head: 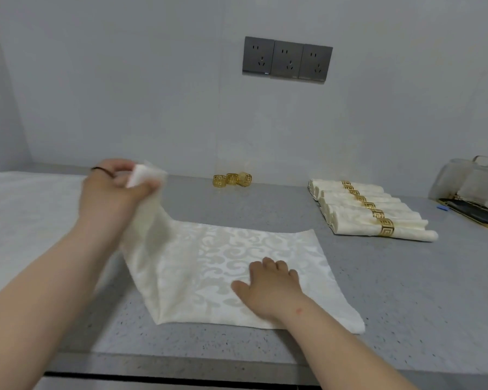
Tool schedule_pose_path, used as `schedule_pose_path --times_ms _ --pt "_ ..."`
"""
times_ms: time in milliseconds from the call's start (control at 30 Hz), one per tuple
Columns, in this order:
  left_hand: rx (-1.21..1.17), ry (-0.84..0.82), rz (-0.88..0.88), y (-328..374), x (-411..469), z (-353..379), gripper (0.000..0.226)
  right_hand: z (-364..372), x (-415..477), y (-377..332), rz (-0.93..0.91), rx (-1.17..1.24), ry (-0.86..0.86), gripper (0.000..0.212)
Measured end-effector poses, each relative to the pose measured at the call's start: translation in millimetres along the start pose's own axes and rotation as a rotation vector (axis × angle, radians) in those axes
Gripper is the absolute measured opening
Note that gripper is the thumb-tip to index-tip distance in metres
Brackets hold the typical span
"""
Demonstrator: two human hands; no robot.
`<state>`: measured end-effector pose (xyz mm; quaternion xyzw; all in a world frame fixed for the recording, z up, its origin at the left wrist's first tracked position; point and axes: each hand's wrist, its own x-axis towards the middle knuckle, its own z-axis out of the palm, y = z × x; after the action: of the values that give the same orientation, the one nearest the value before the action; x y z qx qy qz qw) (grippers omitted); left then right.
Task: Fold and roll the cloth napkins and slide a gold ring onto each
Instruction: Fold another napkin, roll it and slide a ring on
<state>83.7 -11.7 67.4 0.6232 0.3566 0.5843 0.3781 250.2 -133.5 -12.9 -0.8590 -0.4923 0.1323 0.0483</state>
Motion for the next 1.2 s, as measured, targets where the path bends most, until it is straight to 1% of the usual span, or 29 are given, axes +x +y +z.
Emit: schedule_pose_path --times_ms 33,67,133,167,200,233,267,300,333,367,400,467,500,567,633,700,733,833,900,967,1000,1033,1067,1100,1200 --pt "0.033 -0.072 0.036 6 -12 13 0.029 -6 2 -2 -0.022 0.175 0.029 0.045" --pt "0.063 -0.157 0.087 9 -24 26 0.030 -13 2 -4 -0.025 0.436 0.040 0.042" --pt "0.145 -0.321 0.191 12 -49 46 0.024 -26 3 -5 -0.032 1.028 -0.044 0.045" --pt "0.185 -0.391 0.236 10 -59 54 0.024 -30 6 -2 -0.061 1.199 -0.113 0.048" --pt "0.232 -0.478 0.273 6 -68 60 0.027 -32 9 0 -0.094 1.318 -0.178 0.051" --pt "0.284 -0.564 0.298 3 -77 64 0.026 -32 12 2 -0.102 1.404 -0.214 0.052" --pt "0.351 -0.618 0.351 0 -86 67 0.019 -33 11 2 -0.072 1.447 -0.221 0.048" --pt "0.447 -0.639 0.432 -3 -93 69 0.010 -33 12 2 -0.026 1.443 -0.182 0.039" --pt "0.525 -0.665 0.508 -7 -98 69 0.010 -34 14 3 -0.001 1.380 -0.121 0.026" --pt "0.571 -0.698 0.555 -12 -99 67 0.016 -34 15 6 0.010 1.289 -0.049 0.015" --pt "0.610 -0.712 0.599 -17 -98 64 0.024 -35 15 8 0.010 1.214 0.020 0.012" --pt "0.678 -0.702 0.653 -29 -95 58 0.041 -38 17 18 0.030 1.138 0.122 0.017" --pt "0.695 -0.696 0.663 -34 -92 54 0.045 -42 17 23 0.038 1.134 0.165 0.020" --pt "0.705 -0.672 0.688 -41 -89 44 0.048 -53 12 37 0.019 1.121 0.216 0.024" --pt "0.727 -0.659 0.724 -46 -85 38 0.048 -60 7 54 0.024 1.100 0.232 0.026" --pt "0.770 -0.690 0.755 -51 -83 35 0.046 -60 5 73 0.068 1.080 0.224 0.021" --pt "0.797 -0.742 0.740 -53 -84 34 0.046 -58 5 81 0.097 1.061 0.220 0.019" --pt "0.826 -0.887 0.745 -64 -87 33 0.044 -48 2 100 0.186 1.018 0.194 0.029" --pt "0.902 -1.021 0.654 -69 -89 34 0.062 -42 -2 107 0.228 0.970 0.169 0.026" --pt "0.981 -1.082 0.597 -65 -88 34 0.069 -38 -5 110 0.258 0.947 0.149 0.022" --pt "0.954 -1.118 0.545 -62 -87 36 0.079 -37 -4 113 0.260 0.948 0.151 0.021" --pt "0.877 -1.091 0.533 -67 -85 38 0.097 -36 -2 114 0.255 0.965 0.150 0.022" --pt "0.865 -1.092 0.480 -69 -85 38 0.114 -36 -1 117 0.256 1.000 0.152 0.025" --pt "0.868 -1.097 0.482 -70 -85 39 0.122 -35 1 120 0.261 1.042 0.156 0.026" --pt "0.834 -1.107 0.472 -72 -84 43 0.125 -37 4 128 0.292 1.130 0.144 0.020"
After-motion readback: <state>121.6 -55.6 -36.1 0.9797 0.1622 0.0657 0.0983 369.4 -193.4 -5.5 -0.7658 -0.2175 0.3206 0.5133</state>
